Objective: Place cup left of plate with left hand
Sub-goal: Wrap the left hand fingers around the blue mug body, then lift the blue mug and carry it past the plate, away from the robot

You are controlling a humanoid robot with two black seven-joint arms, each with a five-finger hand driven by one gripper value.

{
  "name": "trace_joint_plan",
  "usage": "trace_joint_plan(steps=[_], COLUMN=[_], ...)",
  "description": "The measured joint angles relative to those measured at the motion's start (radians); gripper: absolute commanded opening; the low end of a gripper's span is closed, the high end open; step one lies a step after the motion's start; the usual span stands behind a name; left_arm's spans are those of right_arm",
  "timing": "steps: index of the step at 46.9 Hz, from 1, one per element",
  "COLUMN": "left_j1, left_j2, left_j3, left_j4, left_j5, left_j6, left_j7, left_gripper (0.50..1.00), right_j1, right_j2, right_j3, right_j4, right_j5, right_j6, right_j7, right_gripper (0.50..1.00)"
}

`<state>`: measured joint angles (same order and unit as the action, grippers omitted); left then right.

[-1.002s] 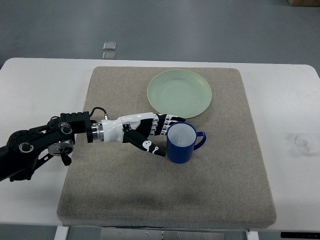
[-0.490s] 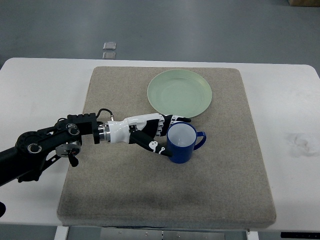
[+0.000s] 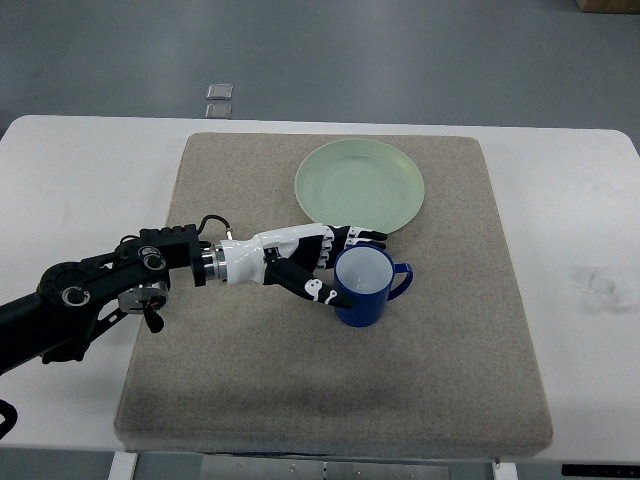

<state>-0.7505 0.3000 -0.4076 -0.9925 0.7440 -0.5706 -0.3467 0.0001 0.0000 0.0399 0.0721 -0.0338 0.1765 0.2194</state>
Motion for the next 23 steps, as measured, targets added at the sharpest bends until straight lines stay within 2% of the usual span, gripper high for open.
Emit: trace_joint_plan(steps=[7, 12, 14, 23], left_j1=[0.000, 0.000, 0.000, -0.001], left_j2=[-0.009, -0.013, -0.013, -0.019], left_j3=[0.000, 0.002, 0.002, 0.003], left_j4=[0.006, 0.008, 0.008, 0.009], left_j5=[0.000, 0.000, 0.000, 0.002], left_j6=[0.000, 0.000, 0.000, 0.000], left_j7=[0.003, 0.003, 0.003, 0.003], left_gripper=[0.939, 0.896, 0.859, 0.784], right_j1=[0.000, 0.000, 0.000, 0.000], right_j2=[0.000, 0.000, 0.000, 0.000], right_j3=[0.000, 0.000, 0.000, 0.000], right_j4=[0.000, 0.000, 0.000, 0.000], right_j5=[0.000, 0.000, 0.000, 0.000], right_j6=[0.000, 0.000, 0.000, 0.000], right_j7=[0.000, 0.000, 0.000, 0.000], right_gripper=[0.932, 0.932, 0.932, 0.932])
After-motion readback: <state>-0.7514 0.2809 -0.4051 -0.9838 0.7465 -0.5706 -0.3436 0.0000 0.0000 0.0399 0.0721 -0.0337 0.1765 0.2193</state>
